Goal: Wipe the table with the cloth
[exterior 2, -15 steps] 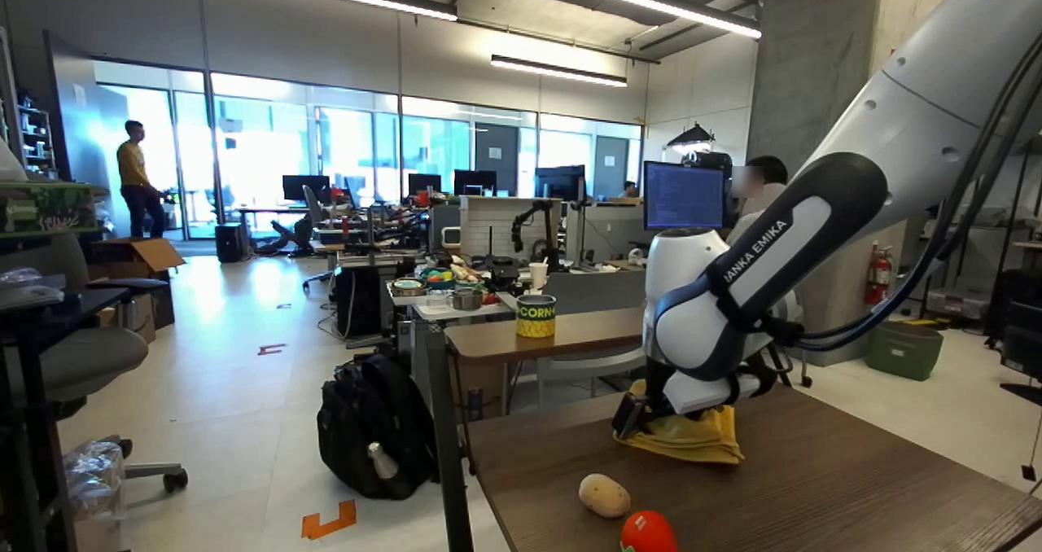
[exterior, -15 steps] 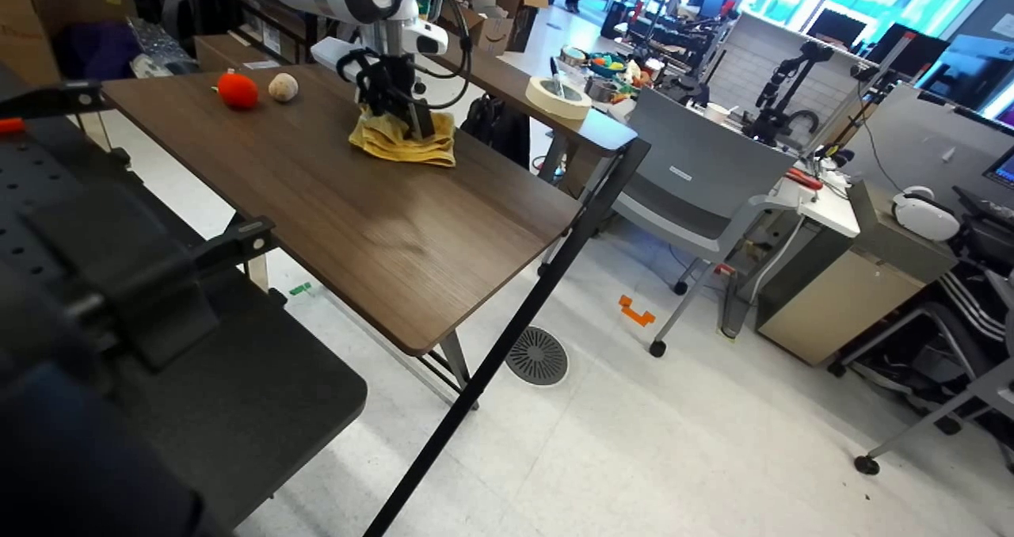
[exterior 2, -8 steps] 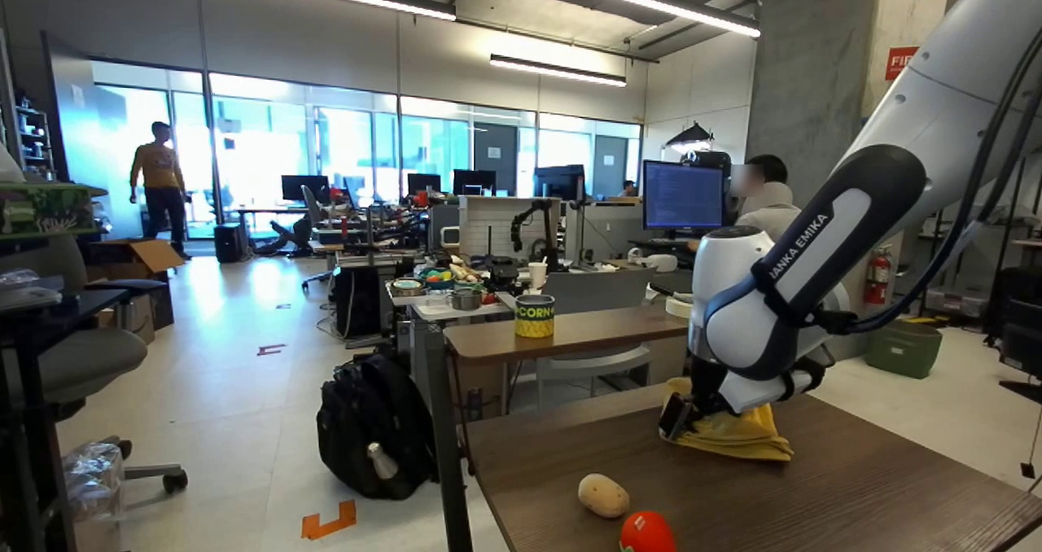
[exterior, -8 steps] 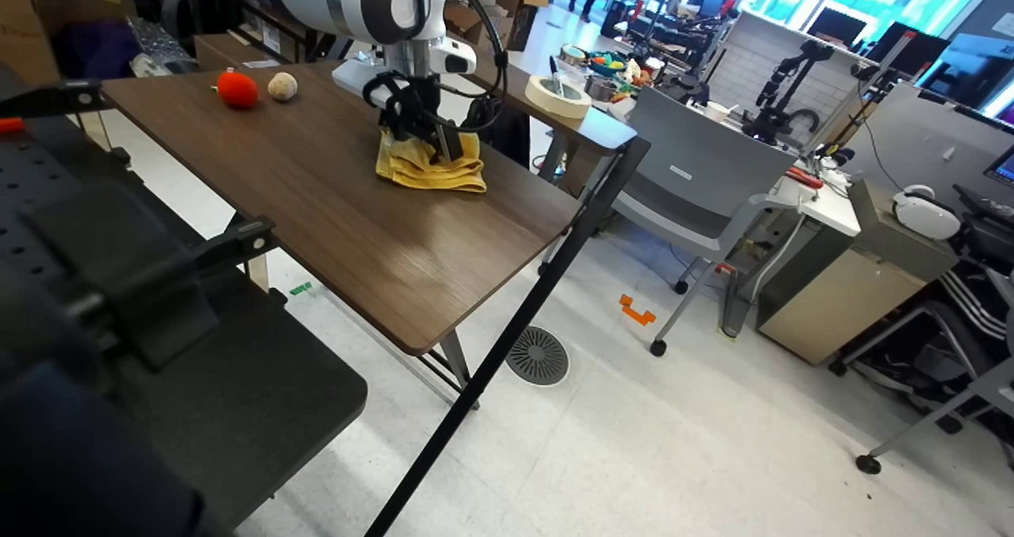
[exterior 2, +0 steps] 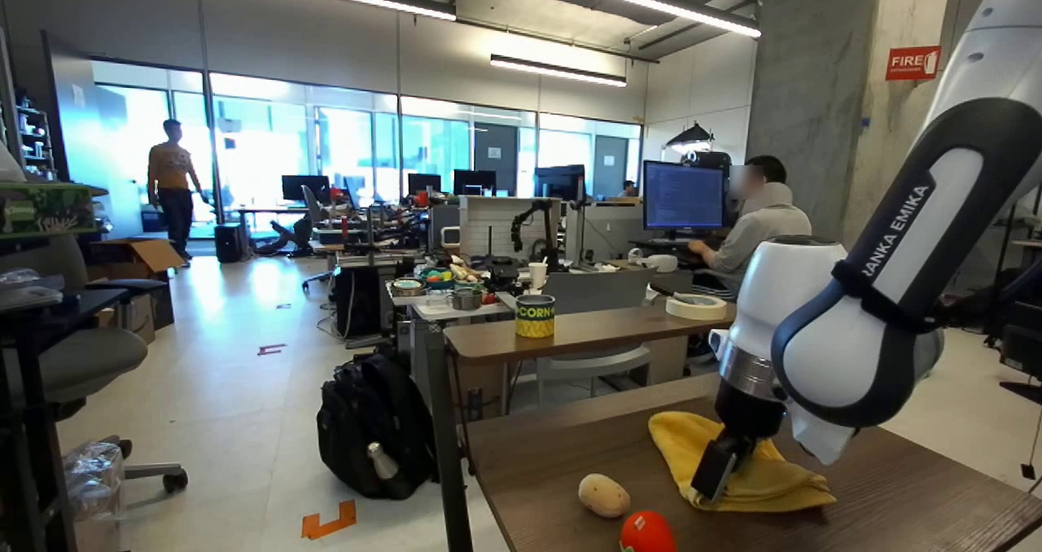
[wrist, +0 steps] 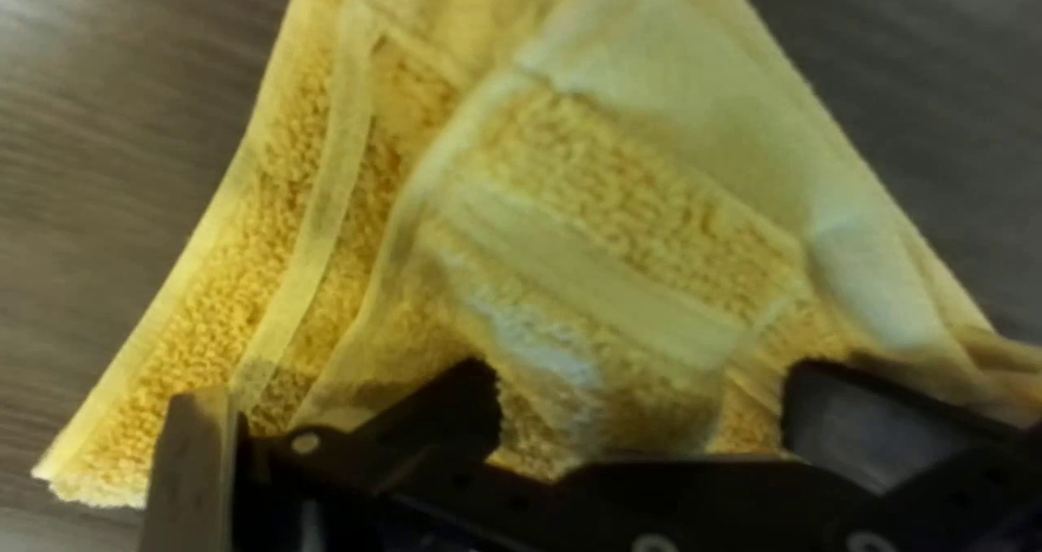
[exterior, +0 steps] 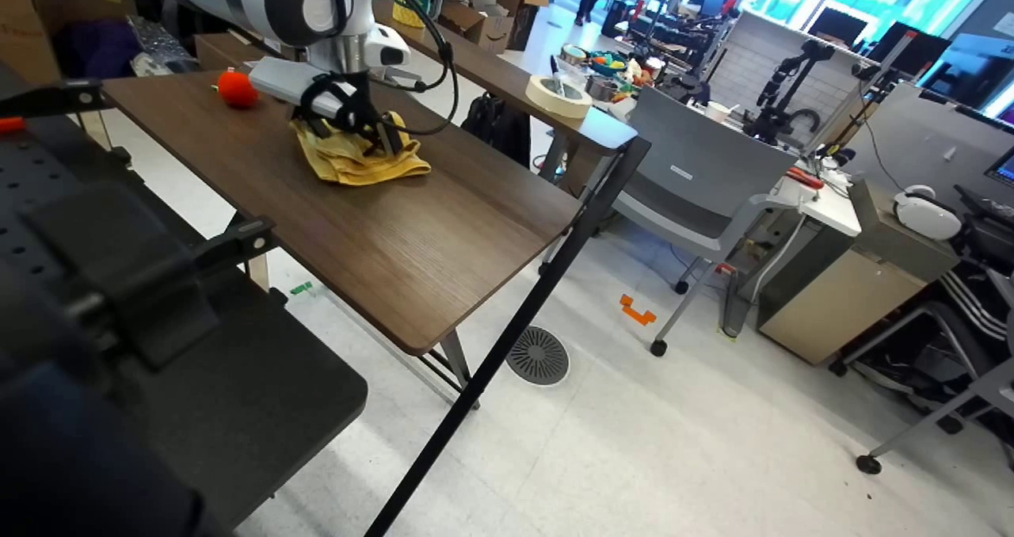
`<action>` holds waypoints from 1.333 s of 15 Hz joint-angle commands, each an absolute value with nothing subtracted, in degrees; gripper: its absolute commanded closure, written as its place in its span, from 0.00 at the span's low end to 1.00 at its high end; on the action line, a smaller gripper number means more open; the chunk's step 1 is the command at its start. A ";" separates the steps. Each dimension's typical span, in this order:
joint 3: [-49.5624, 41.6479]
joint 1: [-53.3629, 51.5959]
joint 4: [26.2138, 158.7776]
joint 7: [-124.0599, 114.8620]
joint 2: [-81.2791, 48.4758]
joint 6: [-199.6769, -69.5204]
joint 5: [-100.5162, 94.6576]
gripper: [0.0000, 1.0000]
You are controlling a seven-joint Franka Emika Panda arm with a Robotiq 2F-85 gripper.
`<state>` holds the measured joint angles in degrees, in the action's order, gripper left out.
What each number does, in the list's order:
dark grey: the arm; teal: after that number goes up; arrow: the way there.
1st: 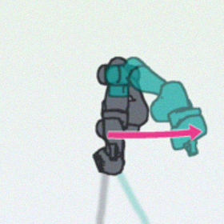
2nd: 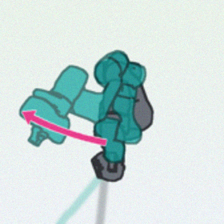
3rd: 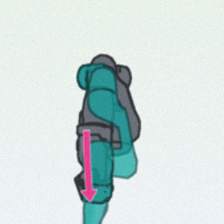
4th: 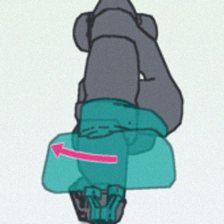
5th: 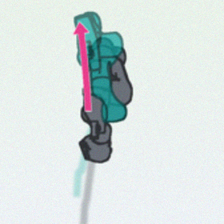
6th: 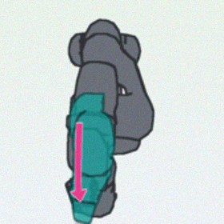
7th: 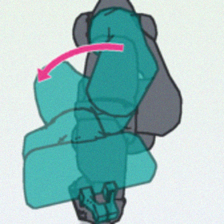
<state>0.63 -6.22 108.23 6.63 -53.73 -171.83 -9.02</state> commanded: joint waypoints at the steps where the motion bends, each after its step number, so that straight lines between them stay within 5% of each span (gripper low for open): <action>1: 7.72 -0.85 122.48 14.38 -47.24 -176.06 -12.21 0.00; 4: 12.03 2.53 132.34 19.50 -43.26 -176.33 -14.81 0.00; 14: -18.69 -13.03 122.01 6.87 -53.58 -176.48 -13.32 0.00; 20: -17.85 -10.34 117.16 2.31 -56.40 -171.83 -11.97 0.00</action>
<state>-19.85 -11.77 122.74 4.24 -49.32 -173.84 -13.23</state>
